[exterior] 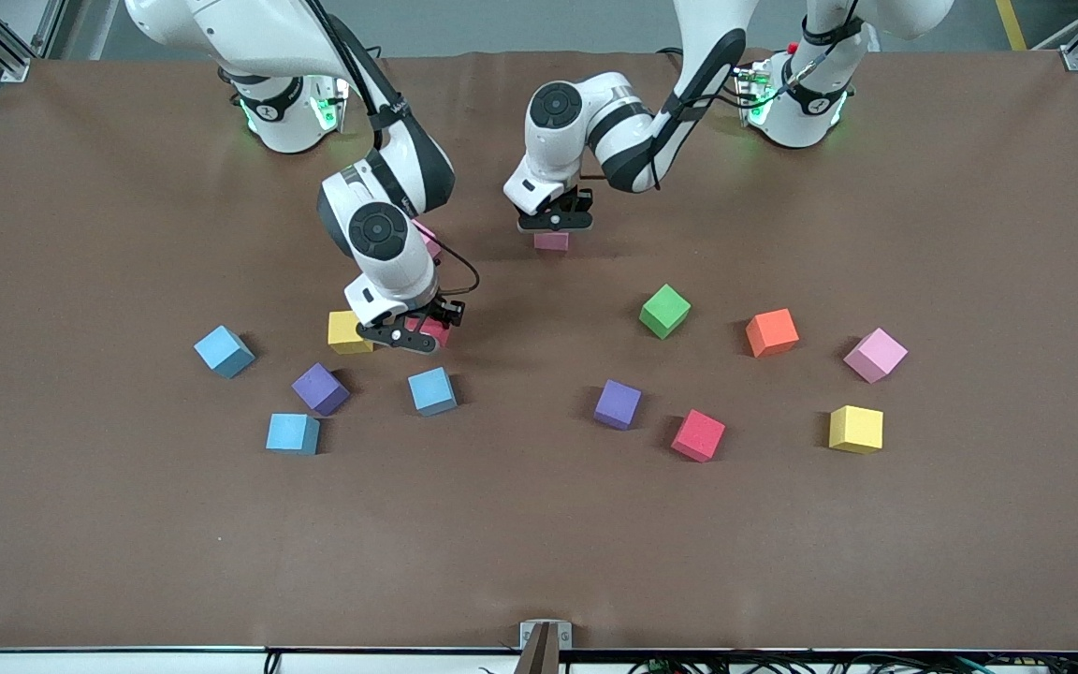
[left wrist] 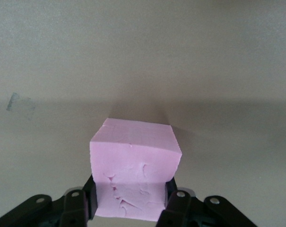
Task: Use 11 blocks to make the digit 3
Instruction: 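Lift the pink cube with the left gripper while the right gripper lifts red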
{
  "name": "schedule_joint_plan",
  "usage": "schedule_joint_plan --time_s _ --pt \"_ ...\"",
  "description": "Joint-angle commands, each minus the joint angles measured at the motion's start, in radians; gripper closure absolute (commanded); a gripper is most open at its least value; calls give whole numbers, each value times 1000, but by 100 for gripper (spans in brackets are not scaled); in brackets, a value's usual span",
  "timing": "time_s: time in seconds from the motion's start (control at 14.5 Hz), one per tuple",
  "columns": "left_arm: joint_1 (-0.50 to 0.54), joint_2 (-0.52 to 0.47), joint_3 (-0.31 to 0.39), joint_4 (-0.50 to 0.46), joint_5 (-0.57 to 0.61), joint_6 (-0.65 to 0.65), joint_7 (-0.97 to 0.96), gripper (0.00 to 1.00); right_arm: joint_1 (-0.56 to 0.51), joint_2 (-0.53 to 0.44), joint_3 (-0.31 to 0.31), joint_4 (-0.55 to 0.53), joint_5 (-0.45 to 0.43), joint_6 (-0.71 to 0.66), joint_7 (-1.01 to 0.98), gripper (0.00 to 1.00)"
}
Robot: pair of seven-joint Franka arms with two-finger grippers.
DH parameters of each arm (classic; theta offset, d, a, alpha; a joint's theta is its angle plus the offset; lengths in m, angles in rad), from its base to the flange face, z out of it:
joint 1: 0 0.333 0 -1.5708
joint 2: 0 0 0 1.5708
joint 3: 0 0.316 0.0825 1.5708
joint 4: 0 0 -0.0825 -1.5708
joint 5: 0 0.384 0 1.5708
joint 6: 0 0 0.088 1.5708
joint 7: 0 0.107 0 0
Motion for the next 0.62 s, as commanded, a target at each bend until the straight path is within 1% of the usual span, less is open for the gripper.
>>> schedule_joint_plan --time_s 0.0,0.07,0.14,0.21,0.28,0.34,0.41,0.55 --pt "2 37 4 28 27 20 -15 68 0 -9 0 24 2 -15 10 73" --pt "4 43 4 32 27 20 -15 68 -3 -8 0 40 2 -18 12 73" --pt "4 45 4 38 27 20 -18 65 -11 -8 -1 48 2 -18 12 73" --pt "5 47 4 42 27 20 -18 51 -20 -6 -1 48 2 -16 12 73" --pt "5 47 4 42 25 20 -20 20 -21 -6 -1 53 2 -16 10 73" --pt "7 47 5 42 19 20 -38 0 -20 -6 -1 56 2 -16 12 75" --pt "7 47 5 43 19 20 -85 0 -21 -6 -1 56 2 -16 12 76" --pt "7 37 5 42 25 20 -121 0 -23 -5 -1 68 2 -19 7 73"
